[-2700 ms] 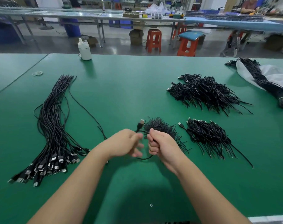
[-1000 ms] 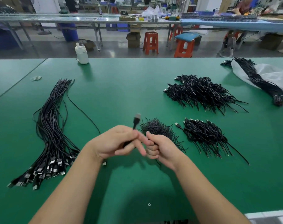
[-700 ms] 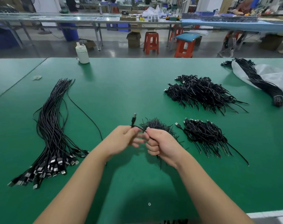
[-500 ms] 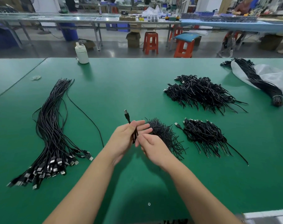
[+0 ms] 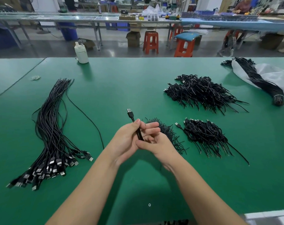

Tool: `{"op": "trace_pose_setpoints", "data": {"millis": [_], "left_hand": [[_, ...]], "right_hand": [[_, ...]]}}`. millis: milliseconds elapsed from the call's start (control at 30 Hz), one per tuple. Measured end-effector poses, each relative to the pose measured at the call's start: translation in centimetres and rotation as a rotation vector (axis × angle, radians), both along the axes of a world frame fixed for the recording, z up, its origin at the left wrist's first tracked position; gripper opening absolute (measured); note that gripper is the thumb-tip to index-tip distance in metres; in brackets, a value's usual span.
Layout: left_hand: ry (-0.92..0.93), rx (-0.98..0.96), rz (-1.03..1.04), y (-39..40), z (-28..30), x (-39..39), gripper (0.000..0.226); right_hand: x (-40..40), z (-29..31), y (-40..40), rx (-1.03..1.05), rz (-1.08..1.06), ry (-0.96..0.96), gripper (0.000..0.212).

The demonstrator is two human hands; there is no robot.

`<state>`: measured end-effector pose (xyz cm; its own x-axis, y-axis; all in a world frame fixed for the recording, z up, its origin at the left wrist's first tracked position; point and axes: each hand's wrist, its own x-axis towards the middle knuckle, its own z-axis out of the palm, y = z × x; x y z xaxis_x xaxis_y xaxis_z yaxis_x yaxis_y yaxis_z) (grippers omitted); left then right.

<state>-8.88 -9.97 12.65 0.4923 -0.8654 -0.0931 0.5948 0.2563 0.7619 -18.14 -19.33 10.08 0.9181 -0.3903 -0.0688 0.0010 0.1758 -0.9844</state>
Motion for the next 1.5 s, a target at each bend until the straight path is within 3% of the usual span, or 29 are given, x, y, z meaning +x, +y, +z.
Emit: {"op": "trace_pose_setpoints", "data": {"millis": [200, 500, 600, 700, 767, 833, 933, 1067, 1200, 1367, 1500], "left_hand": [[-0.191, 0.083, -0.240, 1.0, 0.9, 0.9, 0.039], [-0.473, 0.278, -0.386, 1.1, 1.6, 1.7, 0.037], [-0.635, 0.417, -0.317, 0.9, 1.0, 1.6, 0.038], [-0.823, 0.551, -0.164, 0.3, 0.8, 0.5, 0.041], [-0.965, 0.636, -0.069, -0.2, 0.7, -0.6, 0.040], [-1.076, 0.709, 0.001, -0.6, 0.6, -1.3, 0.037], [-1.122, 0.741, 0.034, -0.8, 0.5, -1.7, 0.036], [-1.316, 0.852, 0.143, -0.9, 0.4, -1.4, 0.038], [-1.200, 0.782, 0.191, -0.9, -0.1, -0.7, 0.035], [-1.211, 0.770, 0.490, -1.2, -0.8, -1.3, 0.031], [-1.253, 0.604, 0.225, -0.3, -0.6, 0.3, 0.026]], "right_hand": [[-0.5, 0.2, -0.3, -0.141, -0.065, 0.057, 0.028], [-0.6, -1.0, 0.4, -0.025, -0.103, 0.007, 0.031], [-0.5, -1.8, 0.7, -0.046, -0.149, 0.038, 0.044], [-0.3, -2.1, 1.2, -0.109, -0.233, 0.068, 0.035], [0.0, -1.9, 1.2, -0.213, -0.263, 0.088, 0.016], [0.1, -1.4, 1.0, -0.324, -0.271, 0.106, 0.014], [0.2, -1.3, 0.8, -0.450, -0.292, 0.133, 0.010], [-0.1, -1.9, 0.4, -0.510, -0.347, 0.140, 0.022], [-0.3, -2.2, 0.5, -0.819, -0.263, 0.269, 0.005], [-0.5, -1.7, 1.0, -0.950, -0.298, 0.309, 0.014], [-1.1, -1.4, 0.4, -1.016, -0.166, 0.316, 0.007]]}}
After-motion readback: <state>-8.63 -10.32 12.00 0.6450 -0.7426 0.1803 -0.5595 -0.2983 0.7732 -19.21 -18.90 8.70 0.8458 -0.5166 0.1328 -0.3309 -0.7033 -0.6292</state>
